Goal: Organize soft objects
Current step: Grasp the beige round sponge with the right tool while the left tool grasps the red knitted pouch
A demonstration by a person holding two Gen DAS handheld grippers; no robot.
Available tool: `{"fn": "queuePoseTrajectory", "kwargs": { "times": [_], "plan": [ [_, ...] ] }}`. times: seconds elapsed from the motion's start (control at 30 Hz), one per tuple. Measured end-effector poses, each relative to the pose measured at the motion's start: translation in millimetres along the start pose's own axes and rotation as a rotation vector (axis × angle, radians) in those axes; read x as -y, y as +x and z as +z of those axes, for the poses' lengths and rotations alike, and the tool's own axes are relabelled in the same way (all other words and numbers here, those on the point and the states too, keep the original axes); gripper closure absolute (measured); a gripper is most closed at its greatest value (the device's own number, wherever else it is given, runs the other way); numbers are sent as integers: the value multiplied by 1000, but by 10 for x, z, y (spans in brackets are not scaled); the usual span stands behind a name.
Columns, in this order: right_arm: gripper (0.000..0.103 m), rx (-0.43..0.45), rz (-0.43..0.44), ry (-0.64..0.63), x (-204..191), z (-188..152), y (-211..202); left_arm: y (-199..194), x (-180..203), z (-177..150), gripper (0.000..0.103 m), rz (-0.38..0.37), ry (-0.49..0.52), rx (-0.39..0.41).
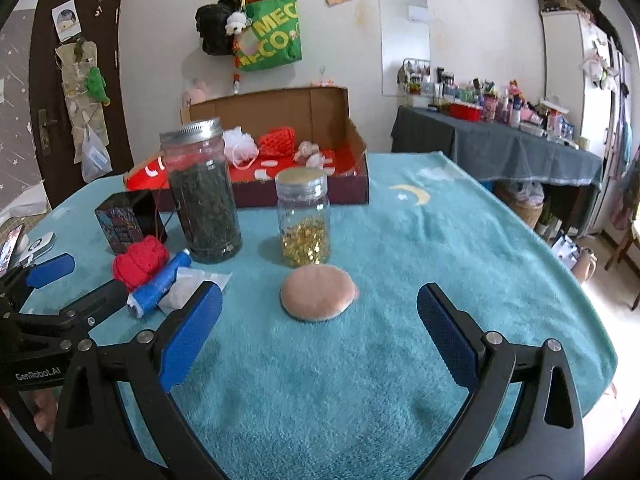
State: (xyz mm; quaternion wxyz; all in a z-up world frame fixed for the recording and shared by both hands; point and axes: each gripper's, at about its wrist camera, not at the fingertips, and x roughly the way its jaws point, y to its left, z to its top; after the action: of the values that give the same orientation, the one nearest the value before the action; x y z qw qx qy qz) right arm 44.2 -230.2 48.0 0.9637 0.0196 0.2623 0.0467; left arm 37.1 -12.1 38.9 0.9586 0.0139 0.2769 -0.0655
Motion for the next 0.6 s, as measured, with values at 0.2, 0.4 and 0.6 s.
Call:
{"fn": "queuePoseTrajectory", "kwargs": {
  "times": [0.2,0.4,0.6],
  "plan": [
    [3,-36,8,6,12,-49,71,54,-28,-30,0,0,-7,-34],
    [3,-72,13,10,4,-73,142,92,-88,-32,0,-3,-16,-66],
    [3,-107,2,-4,3,-40,240,125,-168,47,0,1,-19,-88]
  ]
}}
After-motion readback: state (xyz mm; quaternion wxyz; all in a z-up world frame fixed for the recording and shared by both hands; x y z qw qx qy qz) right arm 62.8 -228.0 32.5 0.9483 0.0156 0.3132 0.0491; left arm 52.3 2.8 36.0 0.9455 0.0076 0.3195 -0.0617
